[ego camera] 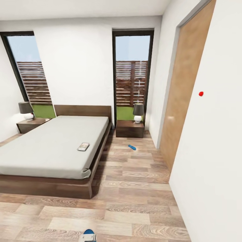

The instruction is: In the bedroom, move the book from the bed onto either nightstand, and place the two sandals side by side next to the bed.

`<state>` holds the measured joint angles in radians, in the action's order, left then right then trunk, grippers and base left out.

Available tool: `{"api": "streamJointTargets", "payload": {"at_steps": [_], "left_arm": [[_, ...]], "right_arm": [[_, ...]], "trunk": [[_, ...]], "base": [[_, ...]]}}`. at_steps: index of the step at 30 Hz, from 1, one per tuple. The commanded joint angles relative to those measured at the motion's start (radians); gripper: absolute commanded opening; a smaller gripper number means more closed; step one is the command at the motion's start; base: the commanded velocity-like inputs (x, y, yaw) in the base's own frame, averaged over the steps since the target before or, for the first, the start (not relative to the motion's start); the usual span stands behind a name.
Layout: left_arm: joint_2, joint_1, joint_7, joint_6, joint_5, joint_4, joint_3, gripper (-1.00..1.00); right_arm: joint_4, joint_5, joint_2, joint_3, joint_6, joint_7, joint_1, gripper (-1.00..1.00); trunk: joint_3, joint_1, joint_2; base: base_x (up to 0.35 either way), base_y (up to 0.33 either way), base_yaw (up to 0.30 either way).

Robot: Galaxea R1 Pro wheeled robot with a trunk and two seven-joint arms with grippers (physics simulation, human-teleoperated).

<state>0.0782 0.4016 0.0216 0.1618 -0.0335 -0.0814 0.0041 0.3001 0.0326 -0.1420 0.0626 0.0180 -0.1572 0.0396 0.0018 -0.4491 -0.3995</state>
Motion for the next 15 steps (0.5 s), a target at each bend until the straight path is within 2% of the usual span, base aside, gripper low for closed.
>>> {"api": "streamJointTargets", "payload": {"at_steps": [1, 15], "left_arm": [[0.0, 0.0, 0.003, 0.004, -0.002, 0.001, 0.0, -1.0], [0.0, 0.0, 0.003, 0.004, -0.002, 0.002, 0.0, -1.0]], "right_arm": [[-0.001, 0.0, 0.0, 0.007, 0.002, -0.007, 0.0, 1.0], [-0.001, -0.011, 0.001, 0.006, 0.002, -0.007, 0.0, 1.0]], "trunk": [[0.0, -0.001, -0.001], [0.0, -0.001, -0.001]], "base": [[0.305, -0.074, 0.0], [0.305, -0.074, 0.0]]}}
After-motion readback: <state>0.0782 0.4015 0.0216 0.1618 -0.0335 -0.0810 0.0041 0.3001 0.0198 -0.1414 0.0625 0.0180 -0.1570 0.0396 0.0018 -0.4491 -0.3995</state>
